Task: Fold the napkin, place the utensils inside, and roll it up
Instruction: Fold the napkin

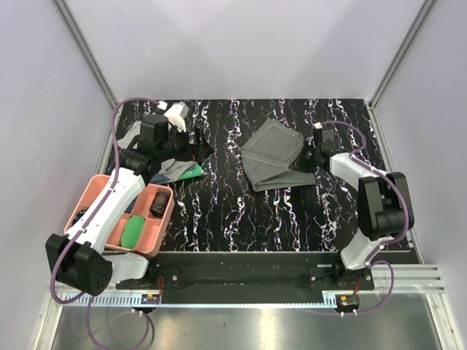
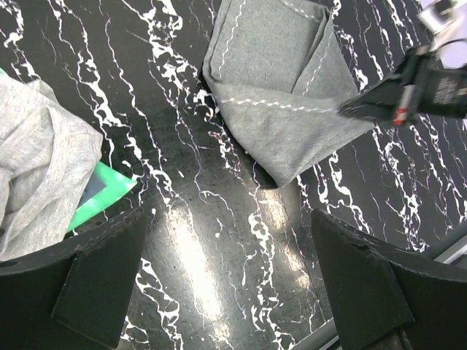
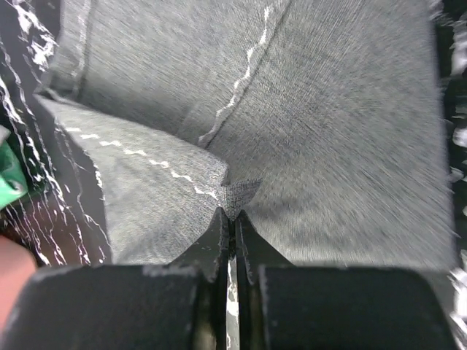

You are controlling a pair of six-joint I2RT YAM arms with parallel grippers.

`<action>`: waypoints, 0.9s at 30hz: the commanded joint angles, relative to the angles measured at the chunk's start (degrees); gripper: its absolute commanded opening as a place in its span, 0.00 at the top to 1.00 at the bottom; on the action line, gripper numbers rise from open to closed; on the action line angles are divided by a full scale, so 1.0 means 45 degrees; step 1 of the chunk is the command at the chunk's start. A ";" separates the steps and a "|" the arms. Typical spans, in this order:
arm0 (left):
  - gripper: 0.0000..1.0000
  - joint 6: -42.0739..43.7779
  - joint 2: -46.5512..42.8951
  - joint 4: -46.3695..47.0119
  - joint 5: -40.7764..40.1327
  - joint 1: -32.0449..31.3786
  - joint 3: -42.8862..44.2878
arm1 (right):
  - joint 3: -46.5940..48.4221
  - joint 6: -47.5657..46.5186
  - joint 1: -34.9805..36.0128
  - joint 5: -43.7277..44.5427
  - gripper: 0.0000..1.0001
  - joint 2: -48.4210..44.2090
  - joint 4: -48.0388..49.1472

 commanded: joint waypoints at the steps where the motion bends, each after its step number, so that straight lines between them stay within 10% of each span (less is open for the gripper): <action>1: 0.04 0.0060 -0.0040 0.0539 0.0401 0.0102 -0.0158 | 0.0404 -0.0450 -0.0035 0.1142 1.00 -0.1744 -0.0684; 27: 0.04 -0.3416 -0.0159 0.3896 0.0873 -0.0637 -0.3281 | -0.0552 -0.2052 -0.0446 0.2960 1.00 -0.0847 0.0563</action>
